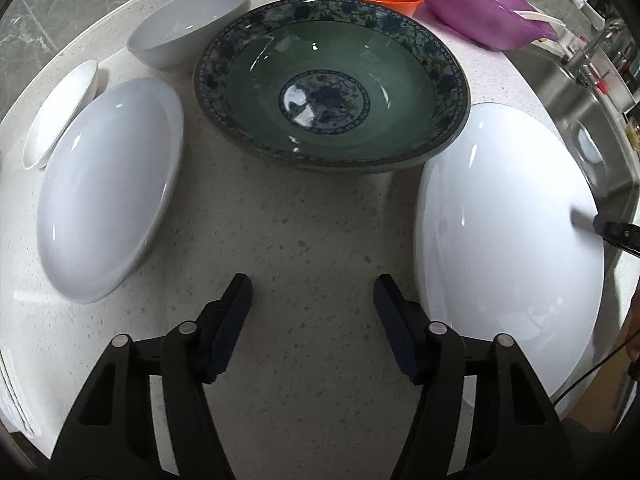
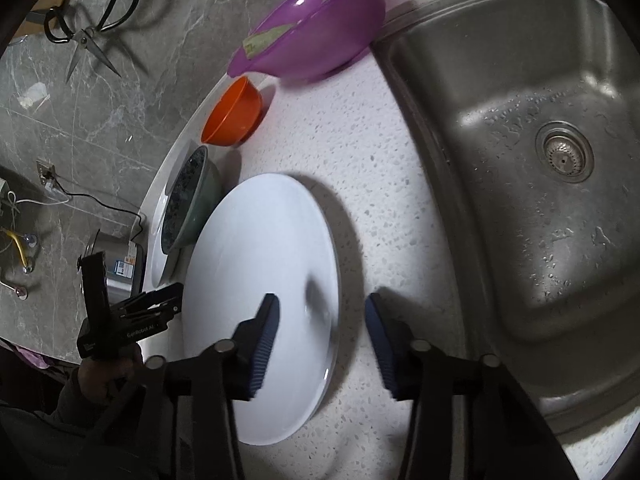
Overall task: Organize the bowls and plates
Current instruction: 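Move the right gripper to the rim of the large white plate, then close the right gripper on the rim of the large white plate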
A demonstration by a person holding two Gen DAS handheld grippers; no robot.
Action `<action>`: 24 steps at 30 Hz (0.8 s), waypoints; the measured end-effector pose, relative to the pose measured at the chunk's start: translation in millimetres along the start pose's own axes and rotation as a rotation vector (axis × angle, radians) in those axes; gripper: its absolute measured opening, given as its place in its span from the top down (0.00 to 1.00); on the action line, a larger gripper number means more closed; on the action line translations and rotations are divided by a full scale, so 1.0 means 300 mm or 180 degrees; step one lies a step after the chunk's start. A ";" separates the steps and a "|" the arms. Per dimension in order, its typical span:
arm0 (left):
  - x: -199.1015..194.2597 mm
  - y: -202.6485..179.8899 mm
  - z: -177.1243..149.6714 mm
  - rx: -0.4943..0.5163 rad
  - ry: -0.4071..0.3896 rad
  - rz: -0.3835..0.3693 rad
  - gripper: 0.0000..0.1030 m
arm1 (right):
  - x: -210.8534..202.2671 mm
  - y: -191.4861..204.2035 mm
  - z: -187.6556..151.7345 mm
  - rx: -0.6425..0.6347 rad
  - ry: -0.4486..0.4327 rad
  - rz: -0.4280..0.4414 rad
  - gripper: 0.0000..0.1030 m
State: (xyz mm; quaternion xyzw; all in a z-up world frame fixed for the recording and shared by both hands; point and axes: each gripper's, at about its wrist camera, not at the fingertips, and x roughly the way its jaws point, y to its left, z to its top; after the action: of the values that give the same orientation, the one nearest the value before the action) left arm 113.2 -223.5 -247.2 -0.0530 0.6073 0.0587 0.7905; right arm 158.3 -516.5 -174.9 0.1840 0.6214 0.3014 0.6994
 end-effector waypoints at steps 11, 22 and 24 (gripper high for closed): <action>-0.002 0.010 0.042 0.0084 0.0029 -0.0072 0.56 | 0.036 0.002 0.014 0.0066 0.0153 0.0073 0.75; 0.022 -0.026 0.115 0.0213 0.0063 -0.0083 0.76 | 0.044 0.035 0.034 -0.0050 0.0186 -0.0200 0.78; 0.022 -0.046 0.124 0.0257 0.0070 -0.0131 1.00 | 0.056 0.040 0.034 -0.0077 0.0278 -0.0215 0.84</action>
State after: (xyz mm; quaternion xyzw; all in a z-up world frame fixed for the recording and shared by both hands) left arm 152.6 -231.1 -243.9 -0.0342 0.6166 0.0172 0.7863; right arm 166.6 -495.4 -178.3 0.1412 0.6534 0.2928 0.6836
